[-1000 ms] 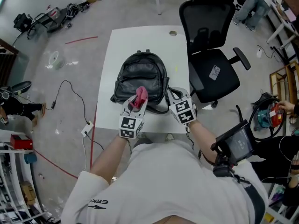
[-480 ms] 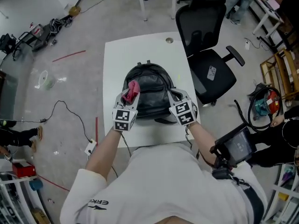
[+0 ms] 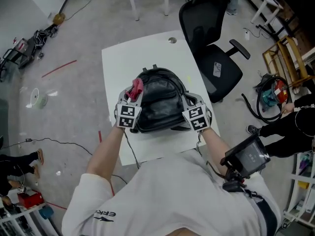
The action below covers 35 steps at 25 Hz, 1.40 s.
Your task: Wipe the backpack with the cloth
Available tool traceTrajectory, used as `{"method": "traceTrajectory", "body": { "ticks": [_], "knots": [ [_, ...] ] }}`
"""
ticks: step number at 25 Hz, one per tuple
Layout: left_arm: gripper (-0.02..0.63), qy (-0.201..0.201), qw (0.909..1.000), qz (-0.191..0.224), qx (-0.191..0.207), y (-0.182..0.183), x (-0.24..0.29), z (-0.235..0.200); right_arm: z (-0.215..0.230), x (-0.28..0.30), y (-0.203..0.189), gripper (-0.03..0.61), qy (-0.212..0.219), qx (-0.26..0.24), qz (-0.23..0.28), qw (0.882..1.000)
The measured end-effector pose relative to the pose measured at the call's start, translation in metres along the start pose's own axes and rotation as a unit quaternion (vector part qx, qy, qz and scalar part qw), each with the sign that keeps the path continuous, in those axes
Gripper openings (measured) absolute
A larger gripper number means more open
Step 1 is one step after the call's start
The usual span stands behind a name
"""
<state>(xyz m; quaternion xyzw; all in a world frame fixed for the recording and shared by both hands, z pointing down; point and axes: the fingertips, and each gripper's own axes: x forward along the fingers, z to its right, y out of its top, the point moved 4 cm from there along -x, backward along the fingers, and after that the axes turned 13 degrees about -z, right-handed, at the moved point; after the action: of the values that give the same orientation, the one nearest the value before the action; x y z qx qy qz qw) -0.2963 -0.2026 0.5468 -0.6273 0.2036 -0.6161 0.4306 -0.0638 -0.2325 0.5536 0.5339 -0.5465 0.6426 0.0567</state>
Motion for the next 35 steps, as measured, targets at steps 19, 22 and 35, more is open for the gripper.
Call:
{"method": "traceTrajectory", "body": {
  "ticks": [19,22,35],
  "knots": [
    [0.137,-0.026,0.9375,-0.211,0.276,-0.013,0.145,0.002,0.015,0.035,0.005,0.003,0.035,-0.020,-0.027,0.999],
    [0.137,-0.024,0.9281,-0.228,0.293,-0.018,0.152,-0.001,0.015,0.038,0.006,0.003,0.037,-0.020,-0.028,0.999],
    [0.137,-0.011,0.9228,-0.245,0.297,-0.035,0.115,-0.016,0.006,0.037,0.010,0.003,0.040,-0.030,-0.027,0.998]
  ]
}}
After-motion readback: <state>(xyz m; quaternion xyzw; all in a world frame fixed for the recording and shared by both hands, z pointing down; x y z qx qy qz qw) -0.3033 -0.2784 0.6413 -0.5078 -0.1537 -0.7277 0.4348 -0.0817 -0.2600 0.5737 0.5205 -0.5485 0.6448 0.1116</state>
